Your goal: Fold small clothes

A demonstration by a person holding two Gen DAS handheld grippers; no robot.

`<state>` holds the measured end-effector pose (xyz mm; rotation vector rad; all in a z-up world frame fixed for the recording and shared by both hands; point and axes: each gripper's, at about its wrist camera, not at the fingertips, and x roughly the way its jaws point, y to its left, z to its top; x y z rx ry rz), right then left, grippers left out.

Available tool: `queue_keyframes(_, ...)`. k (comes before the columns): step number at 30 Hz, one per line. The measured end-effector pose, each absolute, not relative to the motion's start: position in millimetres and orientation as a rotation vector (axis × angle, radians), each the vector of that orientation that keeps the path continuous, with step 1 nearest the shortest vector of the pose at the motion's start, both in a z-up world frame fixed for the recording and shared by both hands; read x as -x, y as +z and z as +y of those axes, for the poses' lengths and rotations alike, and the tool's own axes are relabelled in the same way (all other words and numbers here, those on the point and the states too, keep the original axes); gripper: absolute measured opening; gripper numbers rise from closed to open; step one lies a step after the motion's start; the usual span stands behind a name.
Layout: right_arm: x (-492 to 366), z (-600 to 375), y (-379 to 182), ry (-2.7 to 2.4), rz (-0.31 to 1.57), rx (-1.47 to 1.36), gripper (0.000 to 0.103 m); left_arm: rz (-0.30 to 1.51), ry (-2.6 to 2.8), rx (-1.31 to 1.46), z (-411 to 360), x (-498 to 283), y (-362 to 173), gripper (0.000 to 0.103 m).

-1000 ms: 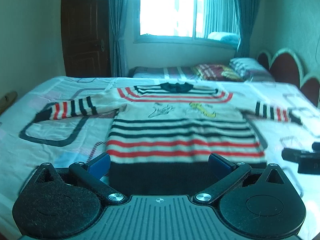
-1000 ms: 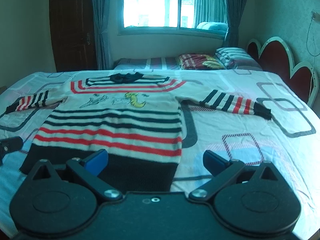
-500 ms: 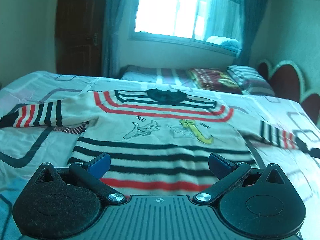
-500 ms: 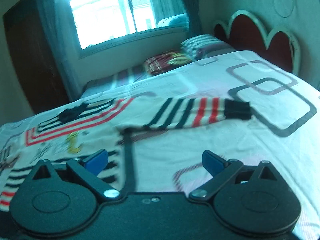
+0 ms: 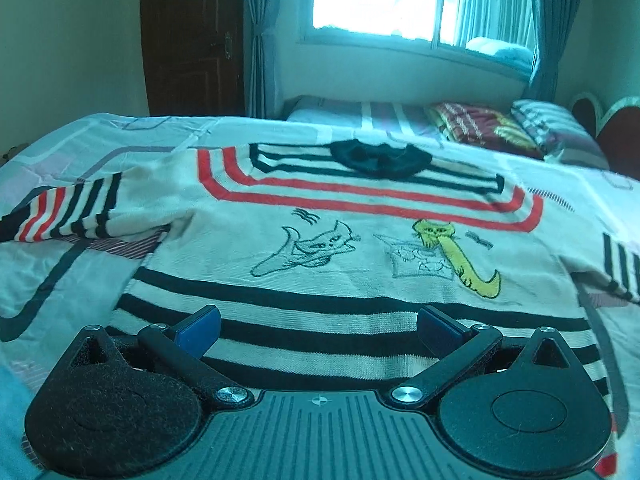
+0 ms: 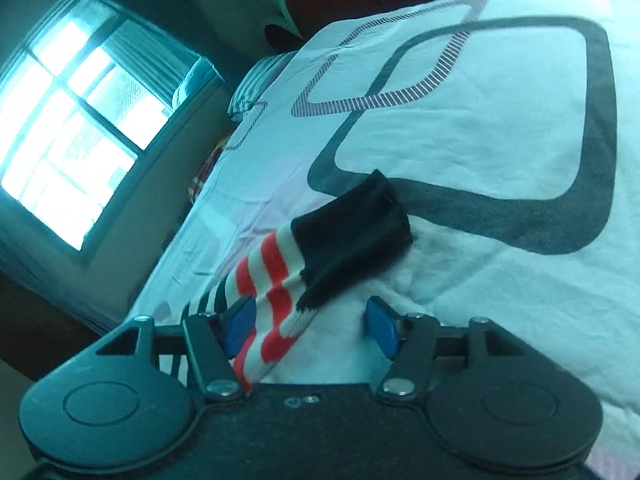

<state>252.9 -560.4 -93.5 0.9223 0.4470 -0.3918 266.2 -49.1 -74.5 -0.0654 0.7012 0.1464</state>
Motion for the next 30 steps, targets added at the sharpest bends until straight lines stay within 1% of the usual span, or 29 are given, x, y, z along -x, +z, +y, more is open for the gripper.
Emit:
queue_keyframes(2,-259,-566,-98,-0.386,0.414,-0.930,0.060,0.712,0.146,0.049,-55,-275,-80,0.103)
queue_keyframes(4,-266,-567,-100,-0.389,0.406,-0.915,0.056,0.720,0.154,0.042,-59,-282,-82,0.103)
queue_keyframes(5,-269,-569,-101,-0.393,0.402,-0.919,0.050,0.720,0.158,0.045,-59,-285,-82,0.103)
queue_keyframes(6,-271,-571,-102,-0.401,0.400,-0.922,0.042,0.715,0.161,0.047,-59,-287,-82,0.103)
queue_keyframes(7,-272,-572,-103,-0.412,0.404,-0.916,0.035,0.710,0.167,0.046,-58,-290,-81,0.103)
queue_keyframes(8,-274,-574,-104,-0.433,0.411,-0.908,0.021,0.706,0.182,0.039,-57,-294,-80,0.103)
queue_keyframes(9,-273,-577,-105,-0.451,0.413,-0.913,0.011,0.704,0.197,0.028,-55,-297,-79,0.103)
queue_keyframes(11,-271,-579,-108,-0.455,0.403,-0.923,0.006,0.695,0.219,0.020,-45,-303,-77,0.103)
queue_keyframes(13,-275,-573,-103,-0.464,0.419,-0.851,0.008,0.719,0.246,0.018,-30,-312,-78,0.103)
queue_keyframes(15,-285,-559,-90,-0.481,0.443,-0.720,0.007,0.761,0.239,0.057,-10,-320,-82,0.103)
queue_keyframes(17,-293,-543,-75,-0.454,0.429,-0.643,0.007,0.757,0.173,0.124,12,-322,-83,0.103)
queue_keyframes(20,-310,-503,-47,-0.377,0.428,-0.530,0.007,0.746,0.145,0.144,37,-326,-86,0.103)
queue_keyframes(25,-350,-388,-14,-0.099,0.438,-0.401,0.007,0.717,0.152,0.206,81,-324,-82,0.103)
queue_keyframes(30,-387,-255,-18,0.162,0.506,-0.381,0.007,0.717,0.161,0.174,127,-313,-78,0.103)
